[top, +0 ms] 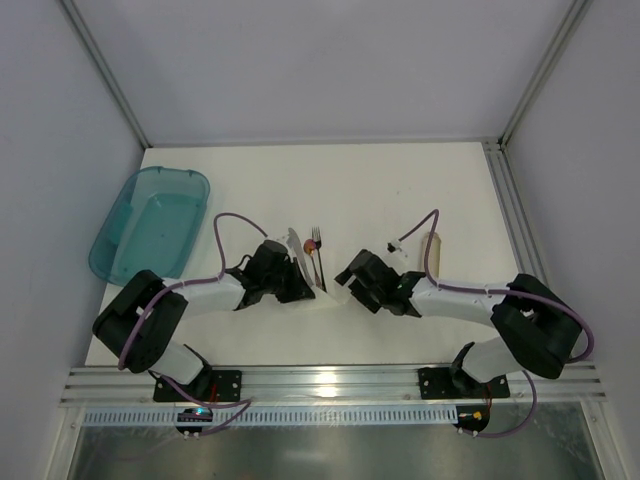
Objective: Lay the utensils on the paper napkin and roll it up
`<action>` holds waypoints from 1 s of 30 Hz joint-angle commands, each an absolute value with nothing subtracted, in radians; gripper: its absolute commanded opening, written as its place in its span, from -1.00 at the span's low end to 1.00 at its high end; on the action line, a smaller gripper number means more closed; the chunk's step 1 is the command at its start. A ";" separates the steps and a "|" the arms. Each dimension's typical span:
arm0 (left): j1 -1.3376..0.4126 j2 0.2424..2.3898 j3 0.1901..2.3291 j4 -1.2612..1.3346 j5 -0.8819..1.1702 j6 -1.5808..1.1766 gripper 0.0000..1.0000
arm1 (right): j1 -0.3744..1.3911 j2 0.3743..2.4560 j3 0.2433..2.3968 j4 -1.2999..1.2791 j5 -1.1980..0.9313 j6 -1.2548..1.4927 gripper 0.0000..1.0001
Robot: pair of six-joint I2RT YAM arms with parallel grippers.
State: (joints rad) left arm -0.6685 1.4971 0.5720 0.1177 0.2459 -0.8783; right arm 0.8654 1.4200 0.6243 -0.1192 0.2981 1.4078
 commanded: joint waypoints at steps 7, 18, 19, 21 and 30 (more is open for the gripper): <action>-0.675 1.500 0.575 0.166 0.244 -0.867 -1.00 | 0.871 1.470 0.605 -0.005 0.403 1.439 0.67; -0.675 1.497 0.578 0.161 0.235 -0.867 -1.00 | 0.871 1.379 0.465 0.515 0.336 1.096 0.67; -0.675 1.497 0.578 0.160 0.235 -0.867 -1.00 | 0.871 1.376 0.456 0.567 0.324 1.042 0.67; -0.675 1.499 0.578 0.160 0.236 -0.865 -1.00 | 0.871 1.379 0.434 0.619 0.269 1.005 0.67; -0.675 1.500 0.578 0.158 0.232 -0.868 -1.00 | 0.873 1.397 0.437 0.690 0.141 0.786 0.67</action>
